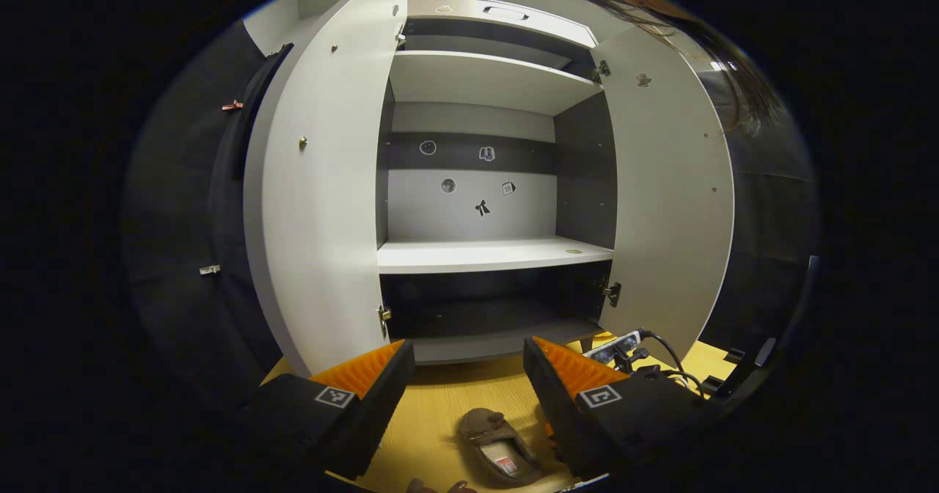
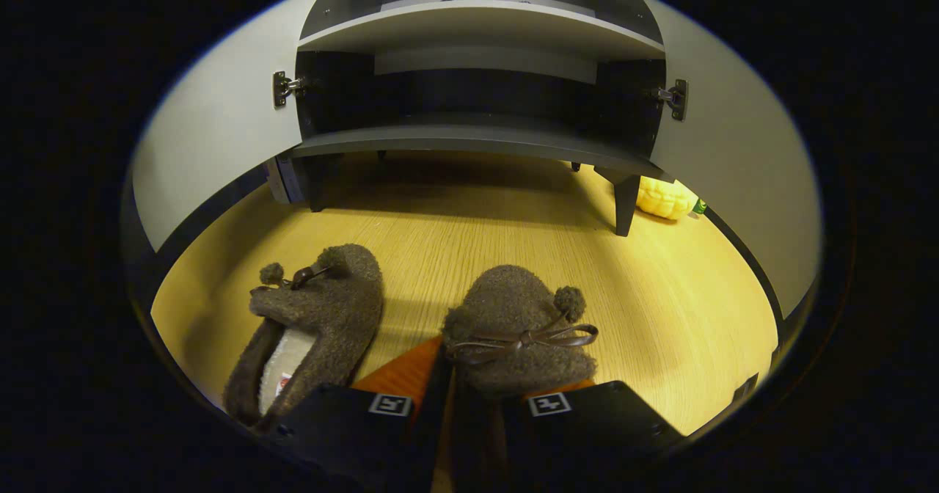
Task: Grab one shoe with the right hand and put it into the shoe cabinet, grab the other shoe with the left hand and put it into the shoe cabinet; then close the right door with the right hand and the left door with the left hand.
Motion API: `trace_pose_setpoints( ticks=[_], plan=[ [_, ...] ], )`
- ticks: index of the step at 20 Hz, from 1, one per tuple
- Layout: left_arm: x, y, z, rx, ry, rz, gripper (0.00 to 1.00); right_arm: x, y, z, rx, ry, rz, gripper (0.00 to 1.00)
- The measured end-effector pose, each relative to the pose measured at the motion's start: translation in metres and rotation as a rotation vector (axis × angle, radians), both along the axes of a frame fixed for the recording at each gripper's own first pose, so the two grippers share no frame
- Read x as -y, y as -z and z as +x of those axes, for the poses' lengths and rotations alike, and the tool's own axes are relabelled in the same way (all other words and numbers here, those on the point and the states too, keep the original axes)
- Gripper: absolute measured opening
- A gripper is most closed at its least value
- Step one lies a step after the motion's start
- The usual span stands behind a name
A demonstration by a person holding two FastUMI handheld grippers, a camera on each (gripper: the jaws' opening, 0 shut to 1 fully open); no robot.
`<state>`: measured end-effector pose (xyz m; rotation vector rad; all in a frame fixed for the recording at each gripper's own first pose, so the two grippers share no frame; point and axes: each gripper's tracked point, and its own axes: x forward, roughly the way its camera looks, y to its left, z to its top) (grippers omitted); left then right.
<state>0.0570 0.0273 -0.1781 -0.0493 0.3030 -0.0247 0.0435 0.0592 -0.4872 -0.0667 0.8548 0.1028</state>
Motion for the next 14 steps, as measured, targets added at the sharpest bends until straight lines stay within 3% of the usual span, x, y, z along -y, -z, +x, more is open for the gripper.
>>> trace_pose_setpoints(
  ticks=[2, 3, 8, 14],
  plan=[
    [0.002, 0.003, -0.002, -0.007, 0.000, -0.002, 0.95, -0.003, -0.001, 0.001, 0.012, -0.027, 0.013, 0.28],
    [0.003, 0.003, -0.002, -0.007, -0.001, -0.004, 0.95, -0.005, 0.001, 0.001, 0.009, -0.031, 0.013, 0.05],
    [0.002, -0.005, -0.003, 0.002, -0.014, 0.004, 0.95, -0.008, -0.018, 0.001, 0.001, -0.063, 0.053, 0.07],
    [0.014, -0.044, -0.008, 0.109, 0.004, -0.091, 0.95, -0.008, -0.158, 0.040, 0.221, -0.098, 0.078, 0.07]
  ],
)
